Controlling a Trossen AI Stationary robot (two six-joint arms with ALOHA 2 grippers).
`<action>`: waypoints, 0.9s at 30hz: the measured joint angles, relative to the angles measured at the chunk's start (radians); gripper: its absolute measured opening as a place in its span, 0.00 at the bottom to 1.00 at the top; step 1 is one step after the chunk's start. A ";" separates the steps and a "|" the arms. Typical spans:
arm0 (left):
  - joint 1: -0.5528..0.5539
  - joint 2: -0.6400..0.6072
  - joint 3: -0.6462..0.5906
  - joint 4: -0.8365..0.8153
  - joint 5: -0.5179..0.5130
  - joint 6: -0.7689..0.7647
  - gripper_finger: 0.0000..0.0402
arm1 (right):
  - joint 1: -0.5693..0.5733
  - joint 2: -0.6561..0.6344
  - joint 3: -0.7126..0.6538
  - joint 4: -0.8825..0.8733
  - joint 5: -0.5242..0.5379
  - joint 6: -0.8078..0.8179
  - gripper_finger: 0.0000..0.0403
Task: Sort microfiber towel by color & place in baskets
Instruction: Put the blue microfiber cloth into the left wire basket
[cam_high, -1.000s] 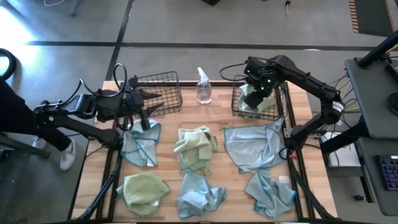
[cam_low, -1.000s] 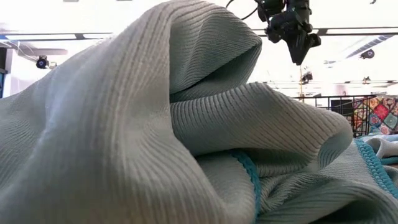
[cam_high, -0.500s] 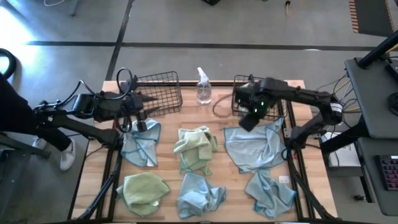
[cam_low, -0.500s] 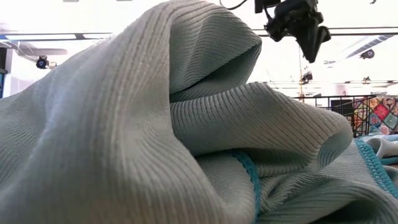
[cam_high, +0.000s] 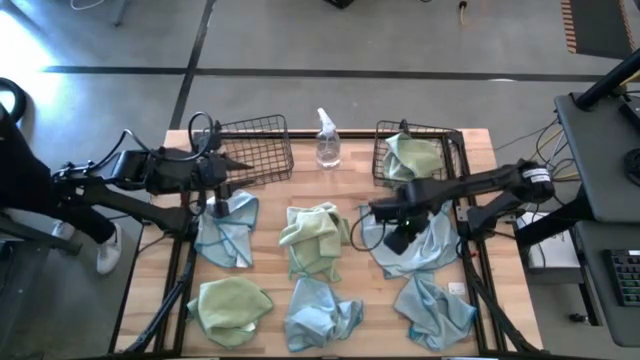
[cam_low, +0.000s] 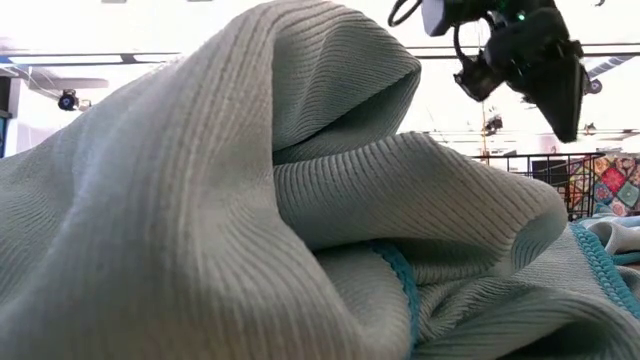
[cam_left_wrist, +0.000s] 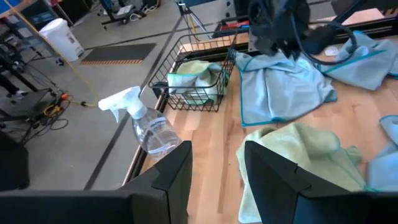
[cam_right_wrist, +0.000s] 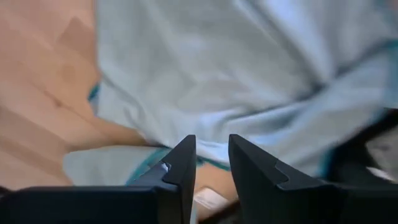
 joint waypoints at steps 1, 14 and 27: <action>0.000 -0.001 0.000 0.000 0.009 0.000 0.33 | 0.012 0.000 -0.024 0.036 -0.012 0.012 0.24; 0.000 -0.006 0.000 -0.003 0.047 -0.003 0.33 | 0.057 0.000 -0.182 0.211 -0.038 0.037 0.40; -0.001 -0.005 0.000 0.013 0.048 -0.034 0.33 | 0.056 0.000 -0.353 0.465 -0.035 0.037 0.47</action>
